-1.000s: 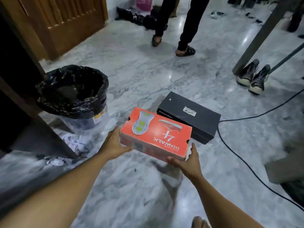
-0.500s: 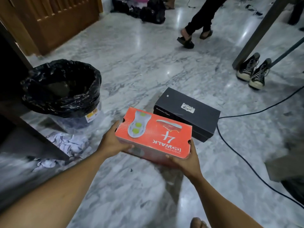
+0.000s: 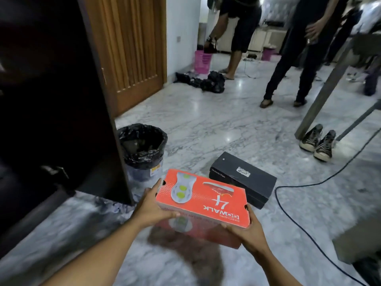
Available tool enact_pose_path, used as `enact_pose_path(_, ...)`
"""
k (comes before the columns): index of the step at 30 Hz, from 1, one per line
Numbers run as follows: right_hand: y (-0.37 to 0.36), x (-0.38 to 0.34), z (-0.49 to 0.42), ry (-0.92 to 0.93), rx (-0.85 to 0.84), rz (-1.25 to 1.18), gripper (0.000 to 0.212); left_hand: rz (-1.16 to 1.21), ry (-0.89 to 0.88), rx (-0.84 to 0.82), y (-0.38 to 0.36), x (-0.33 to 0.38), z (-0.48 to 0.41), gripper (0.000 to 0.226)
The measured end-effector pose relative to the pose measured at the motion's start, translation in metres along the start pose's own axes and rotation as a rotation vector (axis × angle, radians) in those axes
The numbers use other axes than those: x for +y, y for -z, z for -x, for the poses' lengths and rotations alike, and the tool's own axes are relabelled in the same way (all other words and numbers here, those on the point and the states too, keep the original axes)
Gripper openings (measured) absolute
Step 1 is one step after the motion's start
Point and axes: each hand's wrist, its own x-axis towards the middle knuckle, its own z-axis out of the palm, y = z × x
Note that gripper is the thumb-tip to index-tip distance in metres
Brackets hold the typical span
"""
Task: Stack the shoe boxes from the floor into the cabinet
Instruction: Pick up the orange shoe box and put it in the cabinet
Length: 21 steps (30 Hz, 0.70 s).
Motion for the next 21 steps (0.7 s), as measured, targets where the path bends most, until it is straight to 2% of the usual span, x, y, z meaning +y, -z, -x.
enact_pose_path(3,-0.011,-0.029,0.024,0.034,-0.053,-0.022,0.091,-0.065,0.016,0.083,0.032,0.032,0.047,0.144)
enact_pose_path(6,-0.03,-0.056,0.049,0.092,-0.115,-0.027,0.088,-0.085,-0.003,0.145,0.063,0.047,0.089,0.141)
enact_pose_path(13,-0.098,-0.105,0.103,0.22,-0.292,-0.015,0.08,-0.084,0.067,0.332,0.156,0.036,0.19,0.139)
enact_pose_path(16,-0.136,-0.131,0.124,0.276,-0.4,-0.008,0.08,-0.072,0.068,0.435,0.201,0.048,0.244,0.126)
enact_pose_path(18,-0.161,-0.146,0.131,0.326,-0.471,-0.009,0.081,-0.058,0.045,0.487,0.228,0.063,0.275,0.126)
enact_pose_path(21,-0.2,-0.175,0.131,0.39,-0.566,-0.005,0.089,0.016,0.048,0.574,0.265,0.075,0.311,0.102)
